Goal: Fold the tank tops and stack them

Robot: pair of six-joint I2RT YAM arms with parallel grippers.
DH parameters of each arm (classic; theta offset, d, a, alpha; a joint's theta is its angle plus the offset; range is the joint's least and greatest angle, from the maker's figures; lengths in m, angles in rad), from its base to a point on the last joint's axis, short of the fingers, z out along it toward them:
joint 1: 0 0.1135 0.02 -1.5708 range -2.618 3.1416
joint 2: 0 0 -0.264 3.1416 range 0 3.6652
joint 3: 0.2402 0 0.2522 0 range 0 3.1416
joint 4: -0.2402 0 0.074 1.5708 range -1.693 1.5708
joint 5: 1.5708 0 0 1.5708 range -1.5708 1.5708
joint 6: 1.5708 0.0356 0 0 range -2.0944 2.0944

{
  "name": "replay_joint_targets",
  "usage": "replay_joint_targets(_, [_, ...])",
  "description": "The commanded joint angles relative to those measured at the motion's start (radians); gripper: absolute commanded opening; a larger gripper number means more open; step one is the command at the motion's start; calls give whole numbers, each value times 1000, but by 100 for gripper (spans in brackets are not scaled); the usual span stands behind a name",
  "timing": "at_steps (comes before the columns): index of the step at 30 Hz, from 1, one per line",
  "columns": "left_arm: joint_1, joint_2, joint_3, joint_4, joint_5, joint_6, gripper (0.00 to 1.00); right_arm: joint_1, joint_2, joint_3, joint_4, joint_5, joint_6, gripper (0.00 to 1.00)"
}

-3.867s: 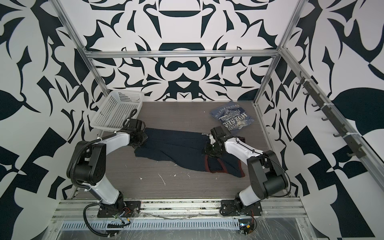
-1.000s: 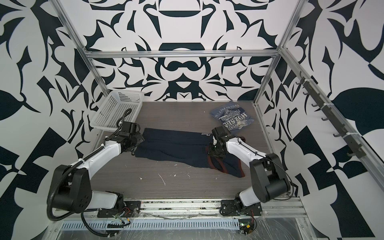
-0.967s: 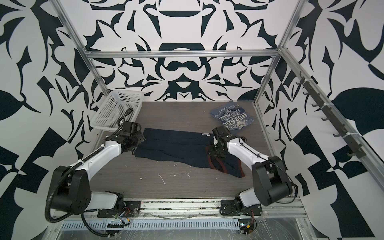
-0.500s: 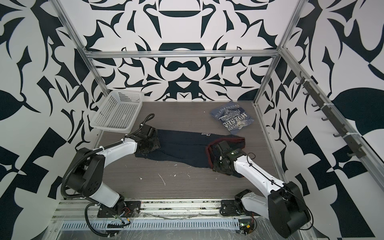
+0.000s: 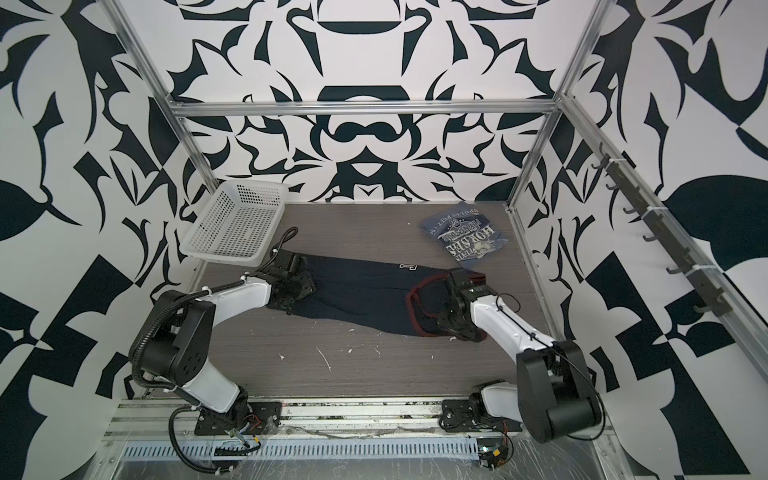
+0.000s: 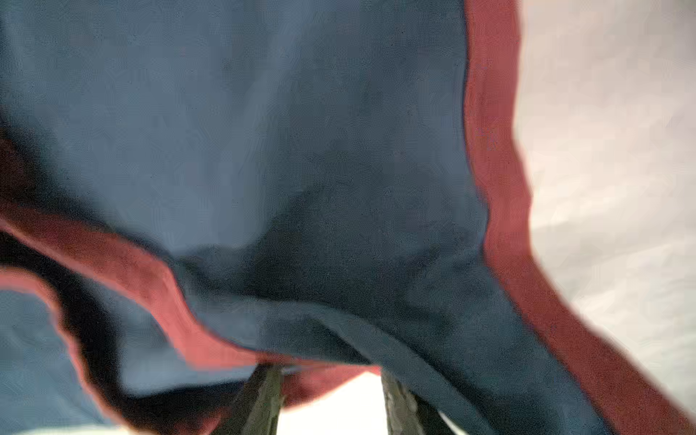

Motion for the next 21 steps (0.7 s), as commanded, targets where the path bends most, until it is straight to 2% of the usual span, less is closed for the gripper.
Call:
replay_joint_targets(1, [12, 27, -77, -47, -9, -25, 72, -41, 110, 96, 54, 4, -91, 41])
replay_joint_targets(11, [12, -18, -133, -38, -8, -39, 72, -125, 388, 355, 5, 47, -169, 39])
replay_joint_targets(13, [13, -22, -137, -39, -9, -41, 72, -124, 347, 362, -30, 73, -171, 41])
replay_joint_targets(17, [12, -33, -145, -33, -13, -44, 72, -124, 173, 325, -103, 82, -176, 46])
replay_joint_targets(21, [12, -32, -146, -20, -16, -50, 72, -126, 13, 239, -153, 81, -144, 48])
